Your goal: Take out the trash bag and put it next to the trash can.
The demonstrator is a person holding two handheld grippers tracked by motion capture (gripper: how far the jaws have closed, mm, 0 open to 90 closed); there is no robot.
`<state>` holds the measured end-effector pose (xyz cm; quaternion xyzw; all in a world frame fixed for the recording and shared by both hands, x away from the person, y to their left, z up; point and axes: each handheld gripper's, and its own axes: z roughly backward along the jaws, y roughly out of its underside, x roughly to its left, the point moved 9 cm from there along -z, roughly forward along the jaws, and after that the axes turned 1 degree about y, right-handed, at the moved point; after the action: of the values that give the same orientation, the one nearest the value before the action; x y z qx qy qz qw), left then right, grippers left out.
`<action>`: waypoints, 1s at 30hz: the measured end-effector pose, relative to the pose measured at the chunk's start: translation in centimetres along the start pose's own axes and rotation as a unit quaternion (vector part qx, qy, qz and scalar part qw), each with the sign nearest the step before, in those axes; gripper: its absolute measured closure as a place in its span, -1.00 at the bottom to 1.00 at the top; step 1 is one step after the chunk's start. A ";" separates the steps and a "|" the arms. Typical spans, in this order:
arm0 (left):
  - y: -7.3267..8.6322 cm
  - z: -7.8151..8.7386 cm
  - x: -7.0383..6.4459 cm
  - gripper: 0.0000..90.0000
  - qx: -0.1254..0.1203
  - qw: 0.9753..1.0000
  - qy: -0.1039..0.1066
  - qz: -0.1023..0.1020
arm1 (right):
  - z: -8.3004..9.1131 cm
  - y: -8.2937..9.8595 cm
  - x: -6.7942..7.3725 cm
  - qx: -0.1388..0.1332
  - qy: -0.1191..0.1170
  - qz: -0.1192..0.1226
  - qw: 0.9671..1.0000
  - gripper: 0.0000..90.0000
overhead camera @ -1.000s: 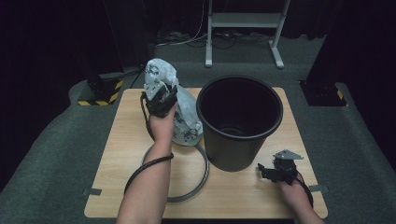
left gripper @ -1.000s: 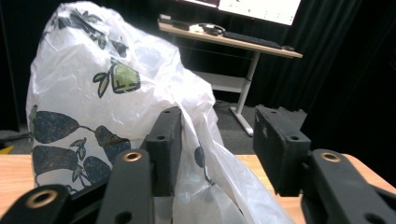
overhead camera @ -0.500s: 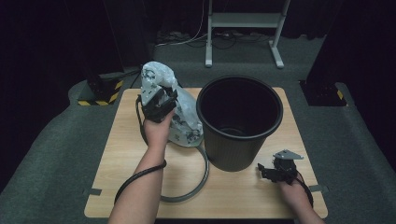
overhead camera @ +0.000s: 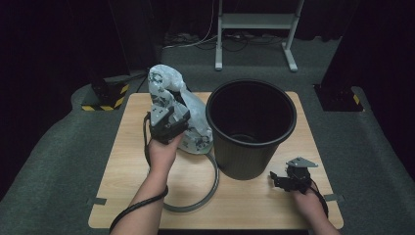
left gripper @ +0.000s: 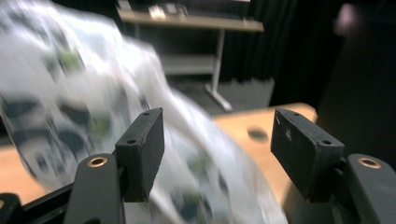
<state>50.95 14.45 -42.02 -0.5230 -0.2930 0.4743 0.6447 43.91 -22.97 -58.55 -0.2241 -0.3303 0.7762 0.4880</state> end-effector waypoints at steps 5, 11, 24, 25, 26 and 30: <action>4.7 -0.1 -0.7 -0.37 0.090 0.996 0.008 0.000 | 0.1 0.0 0.1 -0.001 -0.001 0.001 1.000 -0.61; 8.9 -1.7 -1.1 -0.30 0.191 0.982 0.005 0.007 | 0.1 0.0 0.1 -0.001 -0.002 0.002 1.000 -0.61; 8.8 -7.1 -2.0 0.99 0.205 0.978 0.019 0.011 | 0.0 0.0 0.2 0.000 -0.006 0.004 1.000 -0.62; 8.8 -7.1 -2.0 0.99 0.205 0.978 0.019 0.011 | 0.0 0.0 0.2 0.000 -0.006 0.004 1.000 -0.62; 8.9 -7.8 -2.3 0.98 0.207 0.978 0.021 0.008 | 0.0 0.0 0.2 0.000 -0.006 0.006 1.000 -0.62; 9.3 -8.5 -2.9 0.79 0.207 0.978 0.029 0.007 | 0.0 0.0 0.2 0.000 -0.006 0.006 1.000 -0.62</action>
<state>54.42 8.42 -52.88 -0.3934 -0.1657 0.5140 0.7440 43.79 -22.83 -58.55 -0.2214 -0.3319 0.7804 0.4814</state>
